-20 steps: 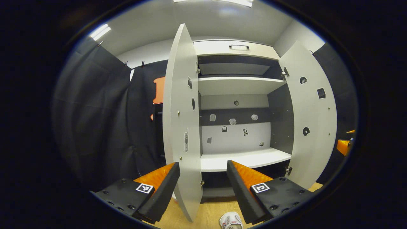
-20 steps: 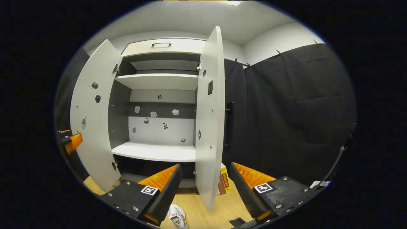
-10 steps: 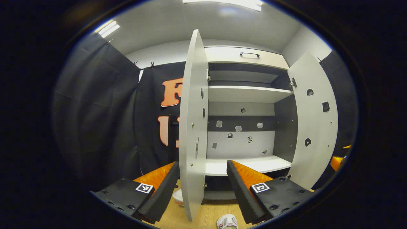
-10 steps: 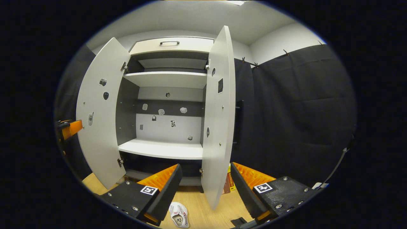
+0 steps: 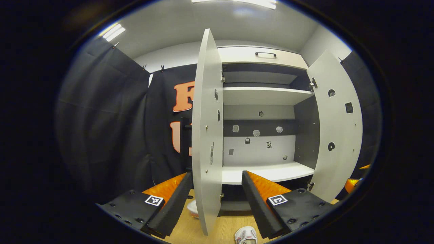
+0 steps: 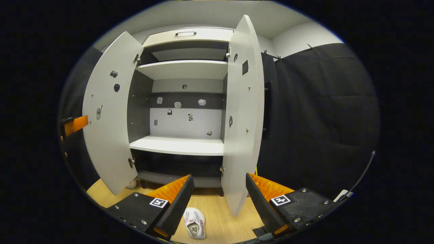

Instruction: Grab one shoe with the right hand and put it into the shoe cabinet, grab the other shoe with the left hand and put it into the shoe cabinet; then close the right door with the right hand and the left door with the left hand.

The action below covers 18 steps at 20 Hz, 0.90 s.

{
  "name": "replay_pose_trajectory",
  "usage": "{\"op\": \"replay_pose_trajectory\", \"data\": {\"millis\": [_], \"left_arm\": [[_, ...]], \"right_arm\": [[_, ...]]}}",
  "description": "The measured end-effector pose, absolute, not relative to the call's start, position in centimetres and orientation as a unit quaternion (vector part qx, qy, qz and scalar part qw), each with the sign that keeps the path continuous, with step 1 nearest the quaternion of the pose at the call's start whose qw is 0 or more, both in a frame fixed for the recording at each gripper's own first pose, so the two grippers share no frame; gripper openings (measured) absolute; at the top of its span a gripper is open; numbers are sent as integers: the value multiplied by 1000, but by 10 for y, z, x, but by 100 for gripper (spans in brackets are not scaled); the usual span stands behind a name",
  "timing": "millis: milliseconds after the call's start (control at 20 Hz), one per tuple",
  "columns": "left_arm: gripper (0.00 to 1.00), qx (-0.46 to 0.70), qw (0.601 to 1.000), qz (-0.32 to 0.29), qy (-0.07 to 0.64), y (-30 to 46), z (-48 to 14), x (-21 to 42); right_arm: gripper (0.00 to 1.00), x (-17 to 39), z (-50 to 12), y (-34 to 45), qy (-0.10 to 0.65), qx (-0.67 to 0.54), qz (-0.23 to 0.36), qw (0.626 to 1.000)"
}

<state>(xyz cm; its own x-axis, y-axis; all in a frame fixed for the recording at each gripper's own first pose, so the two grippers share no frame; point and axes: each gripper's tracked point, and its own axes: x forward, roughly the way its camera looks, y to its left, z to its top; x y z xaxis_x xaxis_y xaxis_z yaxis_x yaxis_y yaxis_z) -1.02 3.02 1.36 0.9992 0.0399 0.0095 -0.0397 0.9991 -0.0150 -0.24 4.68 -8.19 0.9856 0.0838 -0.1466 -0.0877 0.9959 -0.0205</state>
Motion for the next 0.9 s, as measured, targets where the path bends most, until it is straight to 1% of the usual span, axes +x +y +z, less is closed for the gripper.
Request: {"op": "replay_pose_trajectory", "data": {"millis": [50,150,200,350,400,450,500,550,600,750,900], "left_arm": [[96,-8,1000,19,-4,30,14,-10],[96,-6,1000,22,-3,31,13,-9],[93,-4,1000,24,-2,31,12,-9],[93,1,1000,31,3,34,9,-8],[96,1,999,34,4,37,6,-8],[93,0,999,37,5,39,5,-7],[93,-1,999,40,6,43,5,-9],[93,-2,999,43,8,45,3,-10],[93,-2,999,46,10,47,2,-11],[93,4,998,58,12,54,-2,-14],[96,5,998,64,16,59,-6,-18]], "right_arm": [[94,-1,-95,50,84,-16,47,995],[94,2,-126,57,108,-26,53,992],[94,2,-144,61,123,-29,60,990],[94,4,-196,73,171,-29,77,982],[93,5,-212,75,185,-28,81,979],[93,5,-230,77,202,-28,84,975],[87,6,-248,79,218,-28,87,972],[90,6,-264,81,233,-29,90,968],[89,4,-280,82,250,-31,93,963],[83,4,-322,86,288,-46,100,951],[78,8,-357,87,314,-73,107,940]]}}
